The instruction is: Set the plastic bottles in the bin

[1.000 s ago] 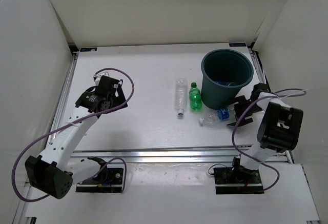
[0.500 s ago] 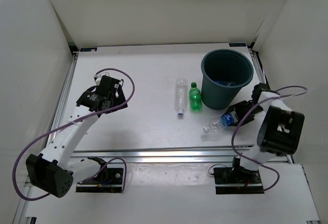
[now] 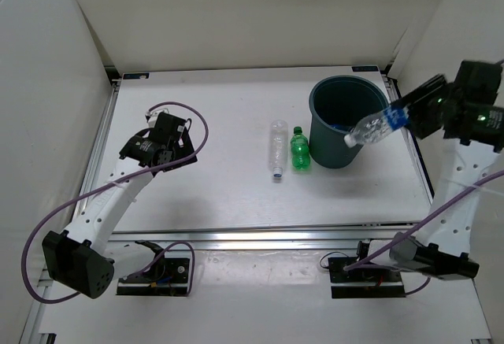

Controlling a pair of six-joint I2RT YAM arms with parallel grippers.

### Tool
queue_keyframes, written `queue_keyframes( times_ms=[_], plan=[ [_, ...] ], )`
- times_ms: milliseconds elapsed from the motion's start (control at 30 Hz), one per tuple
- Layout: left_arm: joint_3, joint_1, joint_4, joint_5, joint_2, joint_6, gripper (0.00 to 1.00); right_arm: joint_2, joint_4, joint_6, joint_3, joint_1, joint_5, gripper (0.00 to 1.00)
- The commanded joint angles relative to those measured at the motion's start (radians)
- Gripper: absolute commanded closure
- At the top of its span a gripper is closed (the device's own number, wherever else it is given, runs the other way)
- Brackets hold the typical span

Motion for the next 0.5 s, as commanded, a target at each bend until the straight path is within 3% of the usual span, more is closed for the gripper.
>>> queue_keyframes(
  times_ms=[0,100,300,367,433,467],
  plan=[
    [0.027,-0.005,0.015,0.027,-0.013,0.004,0.00,0.140,-0.039,-0.045,0.262,0.017,0.146,0.77],
    [0.018,-0.005,0.043,0.065,-0.013,0.004,0.00,0.266,0.028,-0.045,0.395,0.047,0.219,0.77],
    [0.018,-0.005,0.067,0.076,-0.003,0.004,0.00,0.414,0.116,-0.188,0.406,0.168,0.412,0.74],
    [0.018,-0.005,0.067,0.087,0.009,0.017,0.00,0.438,0.125,-0.207,0.406,0.209,0.447,0.62],
    [0.031,-0.005,0.067,0.087,0.022,0.001,0.00,0.438,0.156,-0.234,0.383,0.242,0.435,0.31],
    [0.042,-0.005,0.055,0.096,0.034,-0.009,0.00,0.438,0.156,-0.248,0.383,0.262,0.447,0.23]
  ],
)
